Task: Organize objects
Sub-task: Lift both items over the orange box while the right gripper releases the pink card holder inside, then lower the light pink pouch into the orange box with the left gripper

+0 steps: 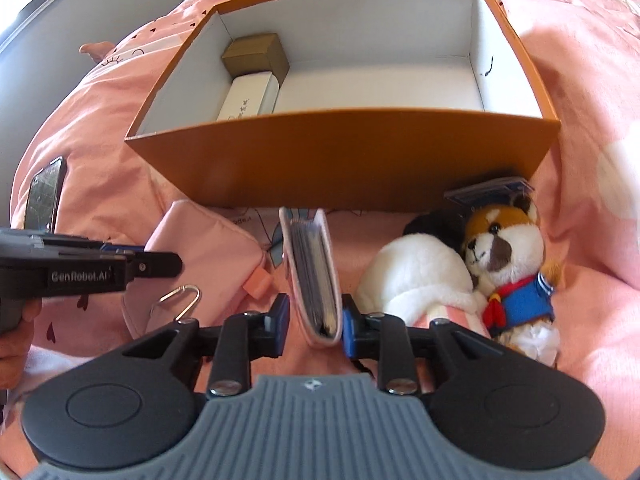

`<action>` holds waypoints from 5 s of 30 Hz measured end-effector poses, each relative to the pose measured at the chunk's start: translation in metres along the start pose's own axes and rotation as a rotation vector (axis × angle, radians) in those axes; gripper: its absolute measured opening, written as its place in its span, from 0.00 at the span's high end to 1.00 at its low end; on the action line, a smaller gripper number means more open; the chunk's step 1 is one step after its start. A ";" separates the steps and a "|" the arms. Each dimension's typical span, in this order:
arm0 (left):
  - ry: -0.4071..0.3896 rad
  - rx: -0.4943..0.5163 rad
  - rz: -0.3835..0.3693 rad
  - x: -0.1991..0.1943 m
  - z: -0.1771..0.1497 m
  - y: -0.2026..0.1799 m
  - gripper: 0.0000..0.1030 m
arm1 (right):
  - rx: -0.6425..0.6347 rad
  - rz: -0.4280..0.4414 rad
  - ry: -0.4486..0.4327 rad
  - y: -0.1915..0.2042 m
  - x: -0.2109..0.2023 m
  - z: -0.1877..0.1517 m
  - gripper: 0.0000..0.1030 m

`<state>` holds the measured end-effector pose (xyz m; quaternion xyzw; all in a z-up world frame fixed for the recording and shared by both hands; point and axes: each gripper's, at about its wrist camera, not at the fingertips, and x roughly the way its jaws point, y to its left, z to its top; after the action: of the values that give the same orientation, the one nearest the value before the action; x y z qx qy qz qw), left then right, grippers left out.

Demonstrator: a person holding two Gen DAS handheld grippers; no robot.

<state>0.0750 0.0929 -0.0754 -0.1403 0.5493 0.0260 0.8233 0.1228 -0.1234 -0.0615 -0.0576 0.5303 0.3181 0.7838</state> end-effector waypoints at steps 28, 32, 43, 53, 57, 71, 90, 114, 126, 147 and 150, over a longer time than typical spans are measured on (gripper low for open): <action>-0.321 0.087 -0.136 -0.091 0.033 -0.047 0.73 | -0.087 0.007 -0.337 0.004 -0.109 0.046 0.83; -0.364 0.071 -0.152 -0.094 0.056 -0.048 0.73 | -0.089 0.014 -0.391 0.000 -0.122 0.067 0.83; -0.387 0.032 -0.091 -0.060 0.115 -0.034 0.73 | -0.073 0.003 -0.405 -0.015 -0.092 0.134 0.83; -0.356 0.035 -0.026 -0.029 0.162 -0.007 0.73 | -0.032 0.063 -0.285 -0.030 -0.024 0.195 0.83; -0.343 0.032 -0.012 -0.019 0.173 -0.001 0.73 | -0.025 0.123 -0.211 -0.034 0.007 0.215 0.83; -0.333 -0.013 0.008 -0.003 0.187 0.009 0.73 | 0.045 0.313 0.086 -0.042 0.106 0.244 0.83; -0.335 -0.019 -0.015 -0.001 0.186 0.005 0.73 | -0.103 0.048 0.056 -0.033 0.117 0.229 0.60; -0.198 0.086 0.001 0.027 0.187 -0.019 0.73 | -0.058 0.054 -0.032 -0.059 0.074 0.214 0.93; -0.135 0.041 -0.052 0.039 0.181 -0.019 0.66 | -0.044 0.108 0.012 -0.026 0.092 0.203 0.98; 0.006 -0.100 -0.347 0.083 0.173 -0.032 0.76 | 0.124 0.038 -0.046 -0.079 0.026 0.197 0.61; -0.011 -0.088 -0.324 0.079 0.169 -0.031 0.76 | 0.151 0.023 0.006 -0.077 0.037 0.194 0.60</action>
<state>0.2642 0.0986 -0.0807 -0.2629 0.5135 -0.0825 0.8127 0.3283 -0.0853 -0.0292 0.0067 0.5558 0.2860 0.7806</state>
